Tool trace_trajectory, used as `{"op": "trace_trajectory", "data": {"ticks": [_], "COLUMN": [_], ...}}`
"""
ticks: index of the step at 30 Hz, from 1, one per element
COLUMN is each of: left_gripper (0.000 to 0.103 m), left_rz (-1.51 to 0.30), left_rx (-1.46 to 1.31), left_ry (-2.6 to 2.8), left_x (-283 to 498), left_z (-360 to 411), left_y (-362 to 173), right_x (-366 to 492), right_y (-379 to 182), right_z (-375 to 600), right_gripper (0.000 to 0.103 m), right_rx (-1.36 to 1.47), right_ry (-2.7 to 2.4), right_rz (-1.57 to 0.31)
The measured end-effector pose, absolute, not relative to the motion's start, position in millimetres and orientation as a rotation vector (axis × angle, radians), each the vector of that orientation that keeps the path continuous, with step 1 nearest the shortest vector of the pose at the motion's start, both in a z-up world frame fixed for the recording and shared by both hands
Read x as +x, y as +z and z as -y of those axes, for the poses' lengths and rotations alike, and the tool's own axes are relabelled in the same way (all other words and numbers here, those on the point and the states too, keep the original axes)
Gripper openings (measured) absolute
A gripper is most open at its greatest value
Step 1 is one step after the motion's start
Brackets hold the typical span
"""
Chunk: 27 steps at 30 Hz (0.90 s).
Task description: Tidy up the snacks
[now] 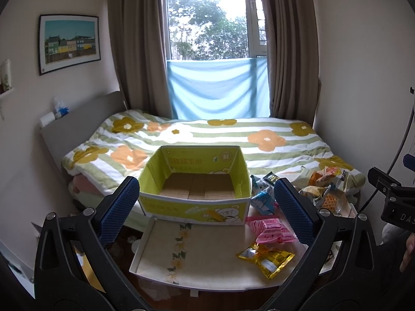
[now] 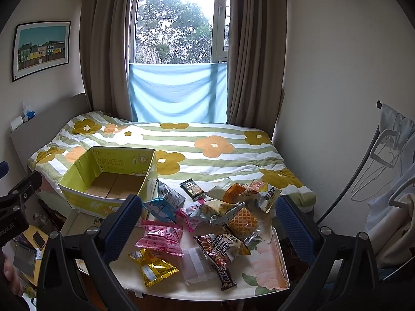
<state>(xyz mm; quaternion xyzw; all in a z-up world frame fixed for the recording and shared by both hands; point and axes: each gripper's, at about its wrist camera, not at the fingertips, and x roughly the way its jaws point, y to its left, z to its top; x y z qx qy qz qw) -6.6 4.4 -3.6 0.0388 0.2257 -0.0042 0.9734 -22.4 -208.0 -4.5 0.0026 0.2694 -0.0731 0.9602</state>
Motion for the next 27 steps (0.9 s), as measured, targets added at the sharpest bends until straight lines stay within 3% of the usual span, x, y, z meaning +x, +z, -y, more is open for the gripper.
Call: {"op": "trace_trajectory", "data": {"ticks": [27], "left_gripper": [0.103], "left_rz": [-0.502], "left_rx": [0.068], "left_ry": [-0.019], "left_x": [1.7], "left_z": [-9.3], "left_y": [-5.2], "right_x": [-20.0], "right_y": [1.0], "right_z": [211.2], "right_gripper": [0.103], "right_rx": [0.012], "right_ry": [-0.154], "right_rz": [-0.552]}}
